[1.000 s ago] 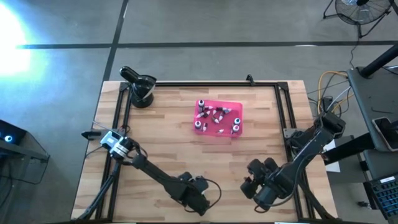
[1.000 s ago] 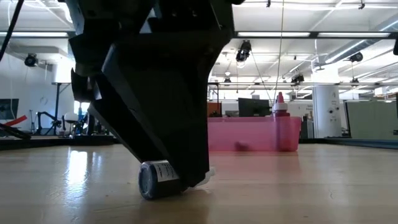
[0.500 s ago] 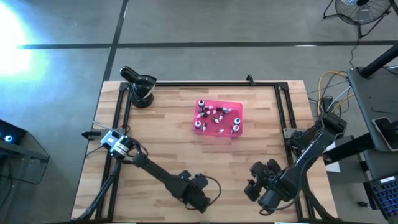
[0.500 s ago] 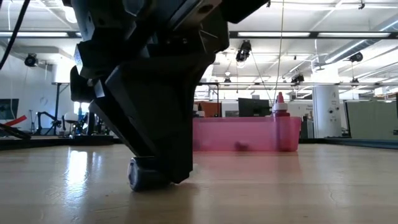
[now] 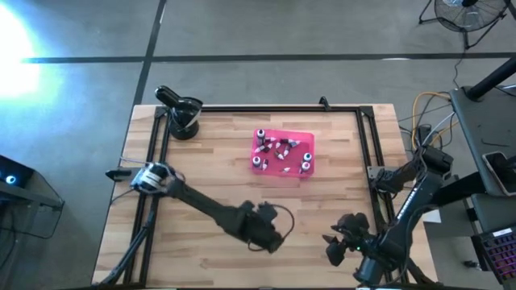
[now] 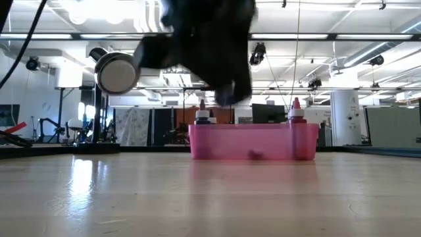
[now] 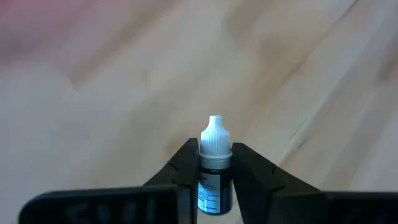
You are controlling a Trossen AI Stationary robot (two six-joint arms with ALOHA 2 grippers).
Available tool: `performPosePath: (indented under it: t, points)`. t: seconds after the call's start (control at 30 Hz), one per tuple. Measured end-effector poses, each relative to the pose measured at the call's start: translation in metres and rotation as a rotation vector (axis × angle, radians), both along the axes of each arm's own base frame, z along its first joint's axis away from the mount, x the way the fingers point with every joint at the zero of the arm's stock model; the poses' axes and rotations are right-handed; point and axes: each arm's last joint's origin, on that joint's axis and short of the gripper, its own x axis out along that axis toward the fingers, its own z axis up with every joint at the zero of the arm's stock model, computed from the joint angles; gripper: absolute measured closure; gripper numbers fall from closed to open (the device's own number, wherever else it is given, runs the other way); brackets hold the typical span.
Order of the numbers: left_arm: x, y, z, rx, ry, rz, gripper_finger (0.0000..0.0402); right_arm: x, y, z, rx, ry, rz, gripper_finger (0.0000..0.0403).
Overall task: Pick & Place food coloring
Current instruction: Put the small purple food coloring bottle into the pink bin
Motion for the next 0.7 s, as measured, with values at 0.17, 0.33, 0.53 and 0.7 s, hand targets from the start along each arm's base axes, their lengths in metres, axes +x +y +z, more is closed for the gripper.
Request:
performPosePath:
  t: [0.17, 0.33, 0.53, 0.7]
  points:
    - [0.0, 0.046, 0.053, 0.154, -0.15, 0.099, 0.0354, -0.002, -0.002, 0.007, -0.005, -0.02, 0.019, 0.0179]
    - [0.001, 0.109, 0.093, 0.296, -0.233, 0.164, 0.0348, -0.003, -0.006, 0.015, -0.019, -0.087, 0.011, 0.0179]
    - [0.011, 0.182, 0.096, 0.275, -0.223, 0.207, 0.0324, -0.002, -0.009, 0.016, -0.017, -0.093, -0.014, 0.0179]
    - [0.015, 0.218, 0.088, 0.254, -0.186, 0.204, 0.0295, -0.001, -0.013, 0.015, -0.009, -0.096, -0.059, 0.0179]
